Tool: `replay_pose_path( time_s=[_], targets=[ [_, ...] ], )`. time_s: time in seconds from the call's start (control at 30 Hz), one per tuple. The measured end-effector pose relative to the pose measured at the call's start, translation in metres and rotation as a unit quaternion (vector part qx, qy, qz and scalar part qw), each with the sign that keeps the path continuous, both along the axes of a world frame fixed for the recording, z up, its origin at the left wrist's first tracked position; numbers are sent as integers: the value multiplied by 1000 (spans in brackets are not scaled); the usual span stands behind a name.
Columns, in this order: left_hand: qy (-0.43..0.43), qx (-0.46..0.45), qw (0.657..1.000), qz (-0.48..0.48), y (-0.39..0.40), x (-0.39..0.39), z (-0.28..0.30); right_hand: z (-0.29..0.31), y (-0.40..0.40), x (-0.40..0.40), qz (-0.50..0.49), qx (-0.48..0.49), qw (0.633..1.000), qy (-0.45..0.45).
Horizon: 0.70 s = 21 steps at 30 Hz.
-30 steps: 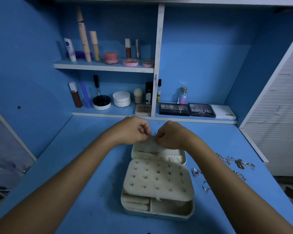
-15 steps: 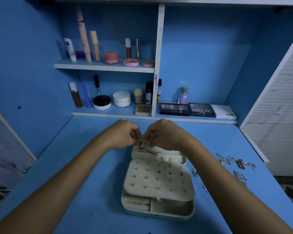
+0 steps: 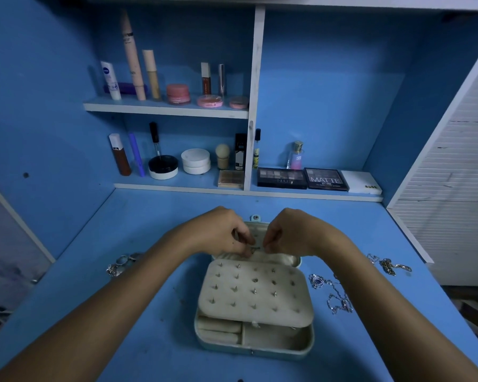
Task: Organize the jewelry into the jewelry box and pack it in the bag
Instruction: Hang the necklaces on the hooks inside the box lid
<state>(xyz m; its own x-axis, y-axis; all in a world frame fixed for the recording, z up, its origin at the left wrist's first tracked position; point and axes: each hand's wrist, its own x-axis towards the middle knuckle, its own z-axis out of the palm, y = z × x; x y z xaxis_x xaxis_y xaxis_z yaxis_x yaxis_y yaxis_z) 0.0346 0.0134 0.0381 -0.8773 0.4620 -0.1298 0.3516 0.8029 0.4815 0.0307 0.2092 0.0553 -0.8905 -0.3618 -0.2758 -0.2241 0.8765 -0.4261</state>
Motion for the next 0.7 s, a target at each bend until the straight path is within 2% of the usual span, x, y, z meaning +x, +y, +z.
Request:
replay_pose_path(
  time_s=[0.17, 0.37, 0.53, 0.7],
  targets=[
    [5, 5, 1000, -10, 2, 0, -4, -6, 1, 0, 2, -5, 1000, -14],
    [45, 19, 998, 47, -6, -1, 0, -8, 1, 3, 14, -43, 999, -30],
    [42, -39, 997, 57, -20, -7, 9, -7, 1, 4, 42, -21, 999, -23],
    [43, -46, 997, 52, -18, -9, 0, -7, 4, 4, 48, -23, 998, -18]
  ],
)
